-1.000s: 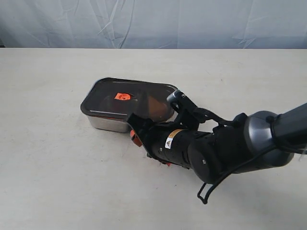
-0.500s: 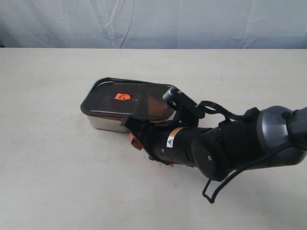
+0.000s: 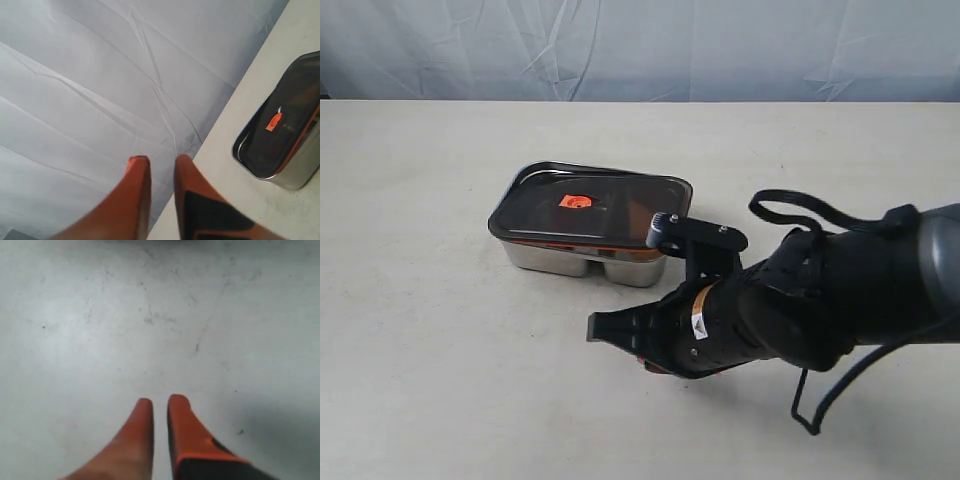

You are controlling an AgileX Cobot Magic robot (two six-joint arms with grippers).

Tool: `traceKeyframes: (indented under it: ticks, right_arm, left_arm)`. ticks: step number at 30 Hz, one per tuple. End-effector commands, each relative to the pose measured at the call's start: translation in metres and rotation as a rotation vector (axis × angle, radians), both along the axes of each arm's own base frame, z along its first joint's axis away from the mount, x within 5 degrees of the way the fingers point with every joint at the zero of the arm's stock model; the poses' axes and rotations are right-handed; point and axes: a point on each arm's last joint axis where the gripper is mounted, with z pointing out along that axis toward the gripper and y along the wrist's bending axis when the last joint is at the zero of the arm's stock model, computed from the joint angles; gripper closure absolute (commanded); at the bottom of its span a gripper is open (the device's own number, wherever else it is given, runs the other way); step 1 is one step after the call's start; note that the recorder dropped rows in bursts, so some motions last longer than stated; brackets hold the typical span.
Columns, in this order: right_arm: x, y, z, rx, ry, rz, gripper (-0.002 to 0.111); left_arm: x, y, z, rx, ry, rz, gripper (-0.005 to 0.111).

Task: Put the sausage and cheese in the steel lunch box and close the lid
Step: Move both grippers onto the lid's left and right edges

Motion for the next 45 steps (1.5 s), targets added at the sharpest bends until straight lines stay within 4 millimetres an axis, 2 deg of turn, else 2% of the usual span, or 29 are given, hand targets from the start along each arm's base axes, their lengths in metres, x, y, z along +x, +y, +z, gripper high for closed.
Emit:
traceKeyframes:
  ticks: [1,5,8,13,16,19,22,27,31,35,39,45]
  right_arm:
    - [-0.003,-0.01,0.028,-0.002,-0.081,0.072,0.108]
    - [-0.003,-0.017,0.06,0.083,-0.183,0.093,0.108]
    - [0.006,-0.029,0.075,0.115,-0.223,0.044,0.108]
    - [0.027,-0.046,0.081,0.131,-0.252,-0.049,0.108]
    - [0.034,-0.049,0.084,0.151,-0.29,-0.055,0.108]
    - [0.036,-0.045,0.089,0.198,-0.351,-0.029,0.108]
    - [0.039,-0.042,0.095,0.216,-0.401,0.001,0.108]
    - [0.043,-0.038,0.104,0.177,-0.486,0.082,0.108]
    - [0.044,-0.038,0.102,0.139,-0.503,0.114,0.108]
    - [0.048,-0.037,0.087,0.062,-0.468,0.134,0.108]
    - [0.05,-0.035,0.075,0.014,-0.448,0.158,0.108]
    - [0.05,-0.034,0.075,0.025,-0.447,0.156,0.108]
  left_arm:
    - [0.001,-0.001,0.0,-0.013,0.021,-0.008,0.107]
    - [0.008,-0.006,-0.001,0.015,0.066,-0.008,0.107]
    - [0.02,-0.013,-0.002,0.05,0.129,-0.009,0.107]
    - [0.047,-0.028,-0.01,0.171,0.258,-0.004,0.107]
    - [0.066,-0.039,-0.014,0.221,0.345,0.004,0.107]
    - [0.085,-0.052,-0.012,0.149,0.416,0.024,0.107]
    - [0.108,-0.069,-0.009,-0.023,0.499,0.045,0.107]
    - [0.145,-0.095,-0.018,-0.235,0.653,0.089,0.107]
    - [0.167,-0.109,-0.03,-0.297,0.749,0.129,0.107]
    - [0.181,-0.118,-0.038,-0.347,0.813,0.163,0.107]
    - [0.184,-0.121,-0.043,-0.344,0.828,0.169,0.107]
    - [0.186,-0.122,-0.048,-0.288,0.812,0.153,0.107]
